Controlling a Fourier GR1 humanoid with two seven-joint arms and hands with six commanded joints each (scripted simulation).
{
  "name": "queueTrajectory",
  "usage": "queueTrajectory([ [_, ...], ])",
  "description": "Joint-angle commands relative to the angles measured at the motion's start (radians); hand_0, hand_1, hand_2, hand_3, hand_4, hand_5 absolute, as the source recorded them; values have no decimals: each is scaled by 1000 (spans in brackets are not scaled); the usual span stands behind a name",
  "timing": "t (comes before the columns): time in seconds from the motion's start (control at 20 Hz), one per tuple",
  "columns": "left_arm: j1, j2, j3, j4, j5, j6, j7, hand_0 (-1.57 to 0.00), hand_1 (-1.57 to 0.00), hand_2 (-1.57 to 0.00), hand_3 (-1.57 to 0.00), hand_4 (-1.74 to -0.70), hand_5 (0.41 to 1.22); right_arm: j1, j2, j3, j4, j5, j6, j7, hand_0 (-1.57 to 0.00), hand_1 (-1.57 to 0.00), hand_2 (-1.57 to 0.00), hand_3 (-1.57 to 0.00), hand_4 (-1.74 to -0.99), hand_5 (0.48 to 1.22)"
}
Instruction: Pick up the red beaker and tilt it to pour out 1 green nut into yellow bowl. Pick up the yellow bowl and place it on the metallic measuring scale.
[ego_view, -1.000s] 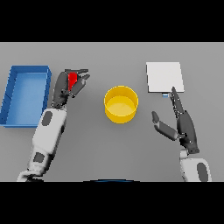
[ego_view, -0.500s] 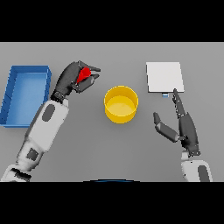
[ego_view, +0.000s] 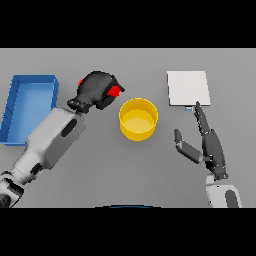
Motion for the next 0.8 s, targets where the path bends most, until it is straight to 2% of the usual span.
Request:
queueTrajectory([
  [0.0,-28,10,-31,21,-36,-8,2,-1570,-1570,-1570,-1570,-1740,1166,-9,5,0,10,3,-5,12,1,1,1,1,-1269,722],
  [0.15,-120,34,-114,83,-106,-59,-24,-1570,-1570,-1570,-1570,-1740,1193,-4,-2,-5,16,-5,4,-11,1,1,1,1,-1264,717],
  [0.2,-145,36,-143,102,-126,-80,-35,-1570,-1570,-1570,-1570,-1690,1198,-1,-3,-7,19,-8,5,-24,1,1,1,1,-1261,715],
  [0.3,-203,27,-211,141,-174,-126,-45,-1571,-1571,-1571,-1571,-1613,1206,-22,10,-6,26,-4,-6,1,1,1,1,1,-1258,697],
  [0.4,-259,25,-272,170,-206,-197,-46,-1571,-1571,-1571,-1571,-1656,1212,-11,12,-5,28,10,-19,-8,1,1,1,1,-1245,679],
  [0.45,-282,12,-293,188,-213,-216,-50,-1571,-1571,-1571,-1571,-1672,1214,-23,16,-10,40,4,-21,5,1,1,1,1,-1237,671],
  [0.6,-334,6,-369,226,-244,-256,-85,-1571,-1571,-1571,-1571,-1702,1217,-1,27,-7,23,-2,-25,-24,1,1,1,1,-1209,654],
  [0.75,-397,9,-445,242,-284,-311,-88,-1571,-1571,-1571,-1571,-1720,1219,-18,13,-18,40,12,-36,-4,1,1,1,1,-1195,647],
])
